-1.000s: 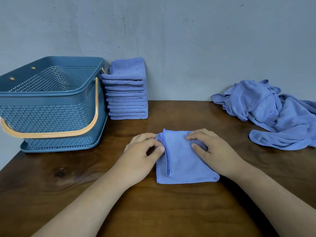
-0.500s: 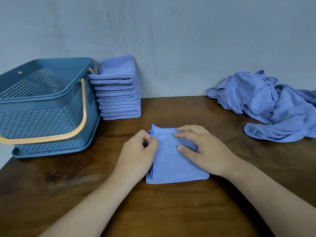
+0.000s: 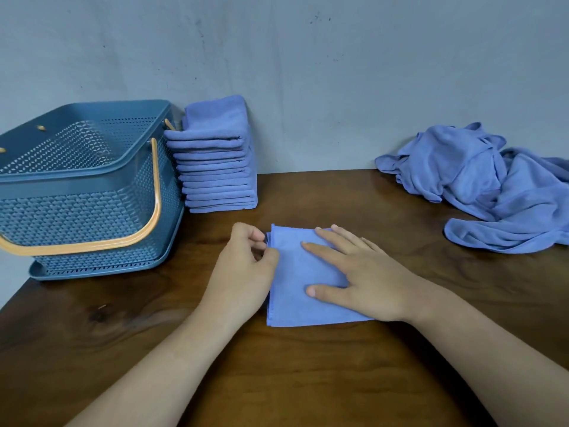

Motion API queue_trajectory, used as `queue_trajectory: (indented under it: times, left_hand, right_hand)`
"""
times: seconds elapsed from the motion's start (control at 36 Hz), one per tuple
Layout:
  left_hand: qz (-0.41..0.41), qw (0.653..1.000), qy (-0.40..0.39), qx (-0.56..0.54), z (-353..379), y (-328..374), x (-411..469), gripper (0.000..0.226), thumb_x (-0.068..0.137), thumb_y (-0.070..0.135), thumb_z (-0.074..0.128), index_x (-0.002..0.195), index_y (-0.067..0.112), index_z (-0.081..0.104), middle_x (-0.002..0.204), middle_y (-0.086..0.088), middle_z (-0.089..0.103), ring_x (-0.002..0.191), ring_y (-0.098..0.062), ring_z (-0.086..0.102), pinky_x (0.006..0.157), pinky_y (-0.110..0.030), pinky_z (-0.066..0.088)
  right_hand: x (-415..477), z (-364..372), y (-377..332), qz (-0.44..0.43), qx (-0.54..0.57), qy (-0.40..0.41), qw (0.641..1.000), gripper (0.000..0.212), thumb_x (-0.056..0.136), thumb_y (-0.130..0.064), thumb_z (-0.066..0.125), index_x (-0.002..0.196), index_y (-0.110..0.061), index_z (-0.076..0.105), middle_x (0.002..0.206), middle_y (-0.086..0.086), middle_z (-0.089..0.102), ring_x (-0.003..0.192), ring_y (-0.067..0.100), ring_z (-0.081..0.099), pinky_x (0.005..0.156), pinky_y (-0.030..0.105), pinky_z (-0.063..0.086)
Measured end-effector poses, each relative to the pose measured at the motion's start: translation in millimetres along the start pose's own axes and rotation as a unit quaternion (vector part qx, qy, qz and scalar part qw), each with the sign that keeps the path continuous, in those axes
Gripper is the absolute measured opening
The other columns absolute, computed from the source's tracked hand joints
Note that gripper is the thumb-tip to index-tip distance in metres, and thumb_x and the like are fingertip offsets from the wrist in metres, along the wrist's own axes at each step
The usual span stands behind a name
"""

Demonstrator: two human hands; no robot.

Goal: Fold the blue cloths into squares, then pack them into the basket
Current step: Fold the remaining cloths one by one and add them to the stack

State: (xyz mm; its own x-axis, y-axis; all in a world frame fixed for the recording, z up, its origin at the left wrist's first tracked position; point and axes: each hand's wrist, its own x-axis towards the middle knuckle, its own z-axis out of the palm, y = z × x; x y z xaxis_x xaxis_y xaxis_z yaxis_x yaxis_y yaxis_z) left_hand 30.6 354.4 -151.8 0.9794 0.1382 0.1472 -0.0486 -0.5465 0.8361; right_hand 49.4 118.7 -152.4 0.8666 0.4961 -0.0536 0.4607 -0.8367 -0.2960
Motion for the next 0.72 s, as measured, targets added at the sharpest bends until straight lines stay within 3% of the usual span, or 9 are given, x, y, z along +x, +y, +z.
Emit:
queue_trajectory:
  times: [0.06,0.11,0.19,0.28,0.36,0.44,0.53,0.67,0.72]
  left_hand:
    - [0.112,0.99,0.048,0.072,0.5,-0.8,-3.5,0.021,0.096,0.029,0.06,0.117,0.031,0.053,0.116,0.015,0.057,0.101,-0.004,0.056,0.087,-0.025,0.045]
    - [0.212,0.965,0.03,0.152,1.9,-0.9,-5.1,0.034,0.098,0.035,0.053,0.132,0.032,0.055,0.138,0.017,0.053,0.129,-0.006,0.048,0.108,-0.029,0.039]
    - [0.21,0.948,-0.081,0.224,6.1,-2.7,-6.4,0.049,0.107,0.036,0.041,0.156,0.036,0.041,0.166,0.022,0.031,0.157,0.004,0.013,0.131,-0.036,0.011]
    - [0.129,0.936,-0.184,0.27,8.6,-10.0,-6.3,0.06,0.111,0.047,0.027,0.168,0.039,0.011,0.173,0.026,-0.001,0.154,0.012,-0.016,0.132,-0.042,-0.006]
    - [0.089,0.929,-0.201,0.298,7.3,-11.2,-6.0,0.066,0.11,0.055,0.02,0.168,0.038,-0.005,0.171,0.026,-0.018,0.153,0.009,-0.022,0.132,-0.043,-0.008]
    - [0.074,0.926,-0.199,0.312,8.5,-8.9,-7.4,0.067,0.109,0.058,0.017,0.168,0.038,-0.009,0.171,0.024,-0.021,0.155,0.005,-0.022,0.131,-0.043,-0.008]
    - [0.065,0.925,-0.196,0.317,8.5,-7.0,-9.8,0.068,0.109,0.058,0.016,0.168,0.036,-0.01,0.171,0.023,-0.021,0.156,0.004,-0.021,0.132,-0.044,-0.008]
    - [0.056,0.925,-0.196,0.322,8.1,-4.5,-10.8,0.069,0.109,0.058,0.015,0.167,0.034,-0.012,0.172,0.02,-0.022,0.157,0.002,-0.02,0.132,-0.045,-0.008]
    - [0.055,0.927,-0.195,0.316,8.1,-4.5,-11.1,0.069,0.109,0.058,0.015,0.167,0.034,-0.012,0.172,0.02,-0.022,0.157,0.002,-0.02,0.132,-0.045,-0.008]
  right_hand:
    - [2.3,1.5,-4.8,0.004,-0.012,-0.011,1.0,0.087,0.083,-0.096,0.034,0.158,-0.065,0.003,0.172,-0.027,-0.014,0.157,0.001,-0.023,0.131,0.048,0.002]
    - [4.0,3.1,-8.2,0.004,-0.019,-0.02,1.0,0.091,0.079,-0.1,0.033,0.156,-0.067,-0.002,0.172,-0.024,-0.019,0.157,0.006,-0.027,0.131,0.052,0.0]
    - [5.0,3.3,-7.7,0.004,-0.023,-0.038,0.999,0.095,0.08,-0.1,0.032,0.158,-0.063,-0.009,0.17,-0.022,-0.025,0.155,0.007,-0.032,0.13,0.054,-0.004]
    - [4.5,2.3,-5.9,0.002,-0.016,-0.044,0.999,0.095,0.08,-0.1,0.031,0.156,-0.064,-0.012,0.169,-0.024,-0.027,0.153,0.004,-0.034,0.13,0.053,-0.007]
    - [2.1,1.8,-4.3,0.006,0.01,-0.035,0.999,0.088,0.085,-0.096,0.027,0.16,-0.062,-0.005,0.169,-0.029,-0.023,0.152,-0.002,-0.031,0.13,0.049,-0.007]
    - [0.0,-2.1,2.8,0.024,0.05,-0.022,0.998,0.068,0.099,-0.081,0.022,0.161,-0.059,0.005,0.167,-0.038,-0.015,0.15,-0.012,-0.026,0.131,0.043,-0.007]
    - [-0.3,-4.6,14.3,0.046,0.044,-0.014,0.998,0.058,0.105,-0.07,0.017,0.161,-0.06,0.004,0.165,-0.043,-0.011,0.153,-0.01,-0.021,0.131,0.044,-0.005]
    - [2.8,-2.0,18.8,0.068,0.056,0.004,0.996,0.064,0.103,-0.073,0.02,0.163,-0.057,0.003,0.166,-0.041,-0.01,0.156,-0.006,-0.015,0.132,0.047,-0.002]
    - [4.9,-1.5,19.8,0.105,0.082,0.064,0.989,0.071,0.101,-0.075,0.032,0.165,-0.048,0.017,0.171,-0.032,0.002,0.159,-0.002,-0.006,0.132,0.047,0.004]
